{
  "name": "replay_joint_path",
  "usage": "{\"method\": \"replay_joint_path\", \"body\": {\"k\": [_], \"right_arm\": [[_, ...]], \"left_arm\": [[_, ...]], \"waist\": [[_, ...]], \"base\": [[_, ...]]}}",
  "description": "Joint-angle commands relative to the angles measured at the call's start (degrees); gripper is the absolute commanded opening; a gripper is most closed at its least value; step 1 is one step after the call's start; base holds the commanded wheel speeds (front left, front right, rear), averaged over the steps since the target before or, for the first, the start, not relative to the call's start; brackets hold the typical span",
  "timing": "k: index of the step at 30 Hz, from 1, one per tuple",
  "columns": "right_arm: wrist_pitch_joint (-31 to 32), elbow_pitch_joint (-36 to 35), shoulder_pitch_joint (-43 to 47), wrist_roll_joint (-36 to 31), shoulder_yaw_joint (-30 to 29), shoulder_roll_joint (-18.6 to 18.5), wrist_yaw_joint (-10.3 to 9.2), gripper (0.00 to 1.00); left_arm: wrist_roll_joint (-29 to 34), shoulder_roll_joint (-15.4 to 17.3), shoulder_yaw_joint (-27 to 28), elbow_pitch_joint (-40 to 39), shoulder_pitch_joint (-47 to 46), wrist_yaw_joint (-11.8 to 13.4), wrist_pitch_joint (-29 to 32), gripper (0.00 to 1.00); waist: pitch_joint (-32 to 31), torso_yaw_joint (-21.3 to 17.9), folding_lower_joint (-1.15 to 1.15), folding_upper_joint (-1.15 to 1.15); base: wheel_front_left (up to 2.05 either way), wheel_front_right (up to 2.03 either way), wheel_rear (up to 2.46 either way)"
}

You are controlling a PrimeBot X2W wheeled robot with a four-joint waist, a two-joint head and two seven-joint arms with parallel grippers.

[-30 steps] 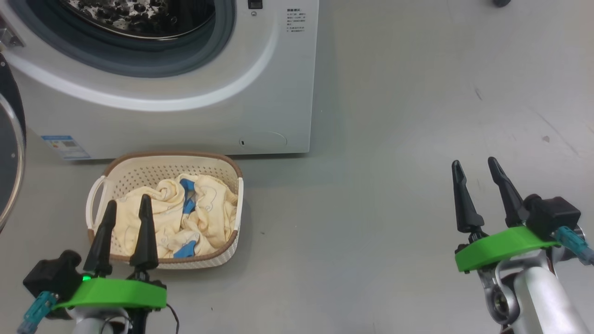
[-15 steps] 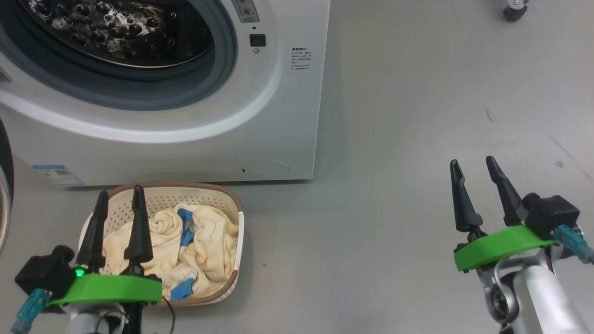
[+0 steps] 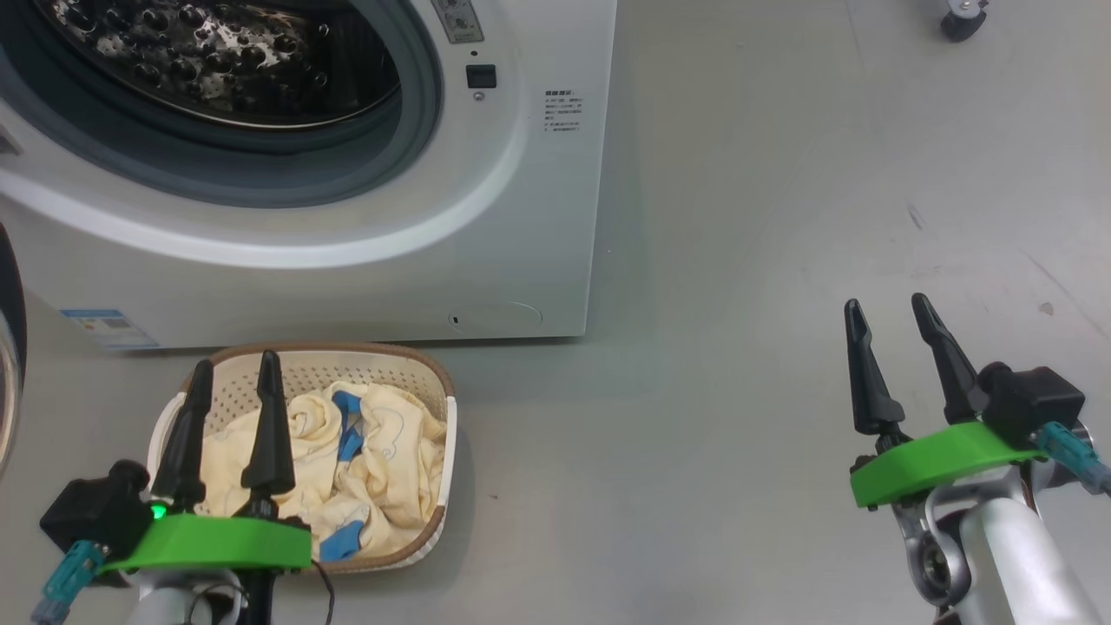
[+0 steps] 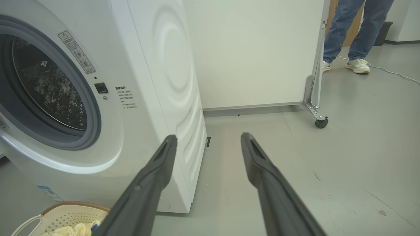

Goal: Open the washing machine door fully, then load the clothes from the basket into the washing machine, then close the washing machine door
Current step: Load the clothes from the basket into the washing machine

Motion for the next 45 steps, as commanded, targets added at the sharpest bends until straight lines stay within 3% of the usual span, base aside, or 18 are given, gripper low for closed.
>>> {"method": "replay_joint_path", "body": {"k": [1, 16, 28, 45], "right_arm": [[-0.56, -1.67, -1.43, -0.26, 1.14, 0.05, 0.00, 1.00], [-0.56, -1.77, -1.50, -0.16, 1.22, 0.05, 0.00, 1.00], [-0.56, -0.62, -2.41, -0.29, 1.44, 0.05, 0.00, 1.00], [-0.56, -2.61, -5.95, -1.13, 2.65, 0.05, 0.00, 1.00]], "left_arm": [[0.42, 0.86, 1.66, -1.63, -1.53, 0.03, -0.32, 1.00], [0.42, 1.01, 1.18, -1.05, -1.74, 0.03, -0.32, 1.00], [0.30, 1.95, -0.36, 2.21, -4.69, 0.03, -0.32, 1.00], [-0.18, 8.49, -7.75, 20.72, -18.93, 0.03, -0.32, 1.00]], "waist": [[0.03, 0.01, 0.00, 0.00], [0.99, -0.06, 0.00, 0.00], [7.11, -1.33, 0.00, 0.00], [22.75, -4.63, 0.00, 0.00]], "base": [[0.00, 0.00, 0.00], [0.00, 0.00, 0.00], [0.00, 0.00, 0.00], [0.00, 0.00, 0.00]]}}
